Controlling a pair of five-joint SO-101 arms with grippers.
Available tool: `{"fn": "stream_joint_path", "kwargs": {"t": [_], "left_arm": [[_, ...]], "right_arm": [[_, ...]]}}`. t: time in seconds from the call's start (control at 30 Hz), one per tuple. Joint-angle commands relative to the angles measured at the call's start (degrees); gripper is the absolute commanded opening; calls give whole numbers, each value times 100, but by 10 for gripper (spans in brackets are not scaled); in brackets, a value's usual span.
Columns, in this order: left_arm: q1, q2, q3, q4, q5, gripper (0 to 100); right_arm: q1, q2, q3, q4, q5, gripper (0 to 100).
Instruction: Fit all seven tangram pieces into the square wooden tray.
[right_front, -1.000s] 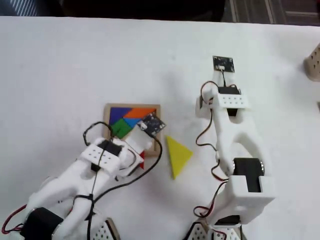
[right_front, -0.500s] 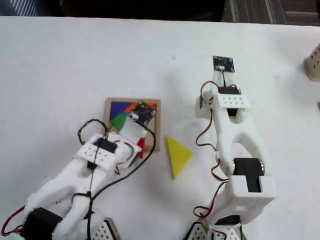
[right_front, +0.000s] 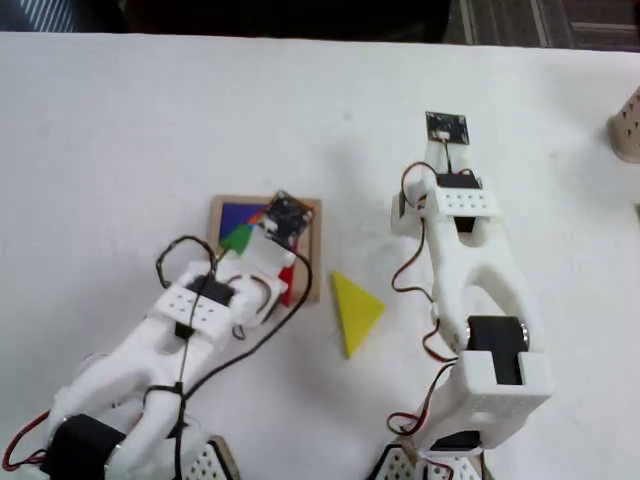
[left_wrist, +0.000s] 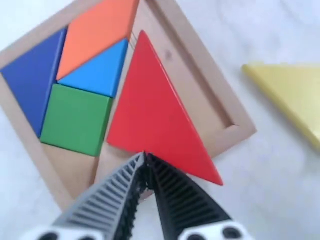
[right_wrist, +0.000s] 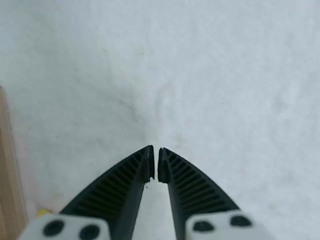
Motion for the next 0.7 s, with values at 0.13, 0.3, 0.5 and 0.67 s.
{"fn": "stream_joint_path", "kwargs": {"t": [0.13, 0.3, 0.5, 0.67], "left_arm": [[259, 13, -255, -237, 70, 23], [198, 4, -281, -237, 79, 23], [127, 13, -281, -79, 62, 23], [365, 189, -352, 53, 70, 23]], "right_arm": [[75, -57, -264, -40, -26, 22], [75, -57, -264, -40, -26, 22], [48, -57, -264, -40, -26, 22], [48, -57, -264, -40, -26, 22]]}}
